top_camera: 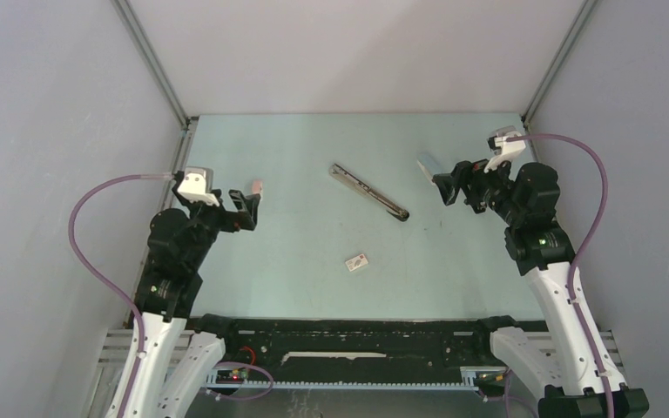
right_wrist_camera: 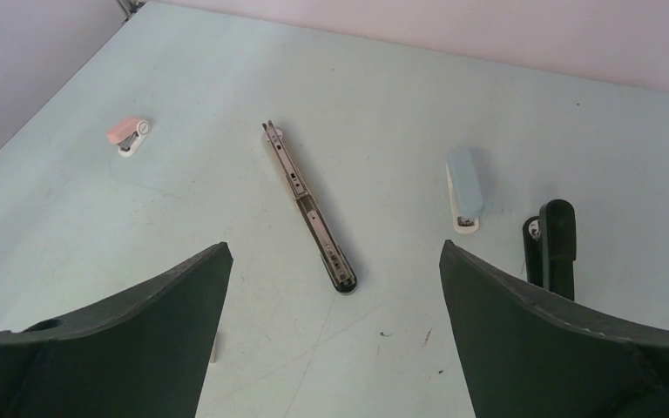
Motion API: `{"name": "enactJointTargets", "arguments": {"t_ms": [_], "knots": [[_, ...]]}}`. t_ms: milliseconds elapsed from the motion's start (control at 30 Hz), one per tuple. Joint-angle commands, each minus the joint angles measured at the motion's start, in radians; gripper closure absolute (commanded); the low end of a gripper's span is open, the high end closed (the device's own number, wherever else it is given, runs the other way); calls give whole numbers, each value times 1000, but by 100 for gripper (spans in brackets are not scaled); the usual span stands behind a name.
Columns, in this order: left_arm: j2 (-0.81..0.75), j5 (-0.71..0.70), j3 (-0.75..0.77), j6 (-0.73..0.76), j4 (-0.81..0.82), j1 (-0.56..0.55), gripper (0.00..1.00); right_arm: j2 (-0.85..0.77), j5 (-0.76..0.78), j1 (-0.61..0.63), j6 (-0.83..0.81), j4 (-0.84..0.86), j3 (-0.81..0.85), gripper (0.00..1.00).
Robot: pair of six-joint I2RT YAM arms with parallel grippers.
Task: Unload the staples from the stapler
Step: Reset both arms
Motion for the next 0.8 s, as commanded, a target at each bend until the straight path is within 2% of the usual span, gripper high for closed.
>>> {"name": "enactJointTargets", "arguments": {"t_ms": [0,767], "knots": [[8,17,-26,-3,37,11,0,0,11,2,-17,28,5,0],[26,20,-32,-3,36,11,0,8,25,22,-15,25,4,0]]}}
